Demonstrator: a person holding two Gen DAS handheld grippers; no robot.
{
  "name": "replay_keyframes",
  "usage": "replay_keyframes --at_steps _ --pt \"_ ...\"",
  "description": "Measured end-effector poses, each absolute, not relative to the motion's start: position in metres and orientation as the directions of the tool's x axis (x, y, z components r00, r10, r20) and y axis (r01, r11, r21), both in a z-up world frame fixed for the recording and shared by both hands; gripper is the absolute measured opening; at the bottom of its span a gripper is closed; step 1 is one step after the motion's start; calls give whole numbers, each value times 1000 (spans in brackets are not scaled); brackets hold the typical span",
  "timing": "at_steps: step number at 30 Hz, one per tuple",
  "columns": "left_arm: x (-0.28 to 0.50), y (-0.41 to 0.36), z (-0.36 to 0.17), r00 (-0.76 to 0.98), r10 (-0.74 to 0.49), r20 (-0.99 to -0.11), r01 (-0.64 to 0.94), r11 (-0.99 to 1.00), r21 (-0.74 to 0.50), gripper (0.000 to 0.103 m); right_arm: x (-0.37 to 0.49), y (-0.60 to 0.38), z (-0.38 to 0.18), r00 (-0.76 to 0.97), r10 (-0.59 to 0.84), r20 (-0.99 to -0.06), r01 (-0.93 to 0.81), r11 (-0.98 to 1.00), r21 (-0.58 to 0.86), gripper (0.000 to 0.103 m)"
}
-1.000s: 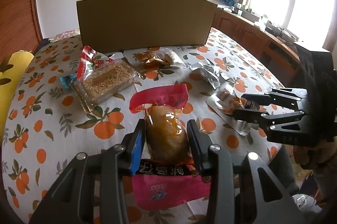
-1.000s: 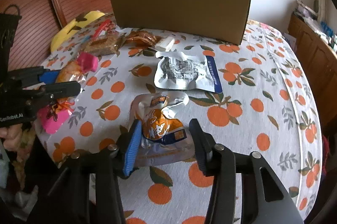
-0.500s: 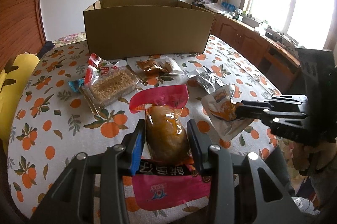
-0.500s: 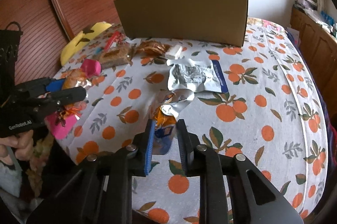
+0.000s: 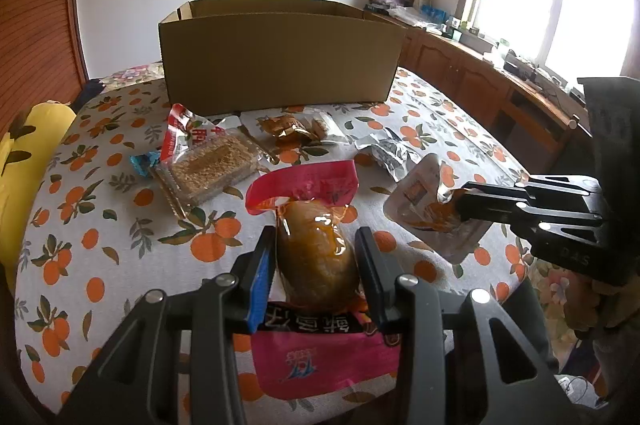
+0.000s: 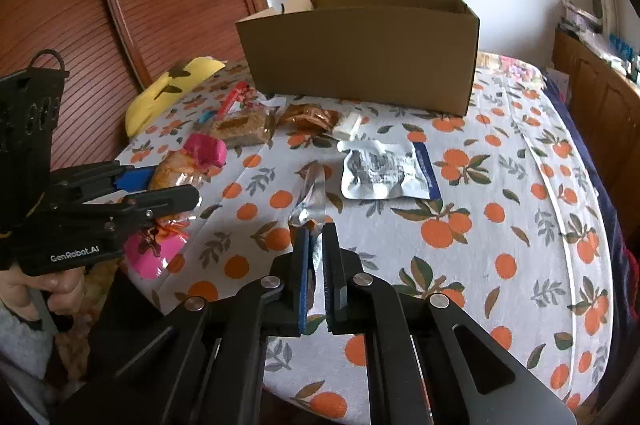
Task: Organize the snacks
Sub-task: 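Lift both held snacks and carry them toward the cardboard box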
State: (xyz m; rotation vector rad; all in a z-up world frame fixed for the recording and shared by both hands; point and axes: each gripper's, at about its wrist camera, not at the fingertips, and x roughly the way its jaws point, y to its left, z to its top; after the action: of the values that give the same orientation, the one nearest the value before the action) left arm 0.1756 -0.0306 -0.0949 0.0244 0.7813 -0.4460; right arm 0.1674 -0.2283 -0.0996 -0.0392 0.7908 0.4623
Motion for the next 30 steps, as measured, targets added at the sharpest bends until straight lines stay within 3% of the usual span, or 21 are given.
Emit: replay_keyframes --at_steps 30 --pt "173 -33 -54 683 -398 -613 404 904 -138 36 160 -238 -56 675 379 -633 -429 900 80 0"
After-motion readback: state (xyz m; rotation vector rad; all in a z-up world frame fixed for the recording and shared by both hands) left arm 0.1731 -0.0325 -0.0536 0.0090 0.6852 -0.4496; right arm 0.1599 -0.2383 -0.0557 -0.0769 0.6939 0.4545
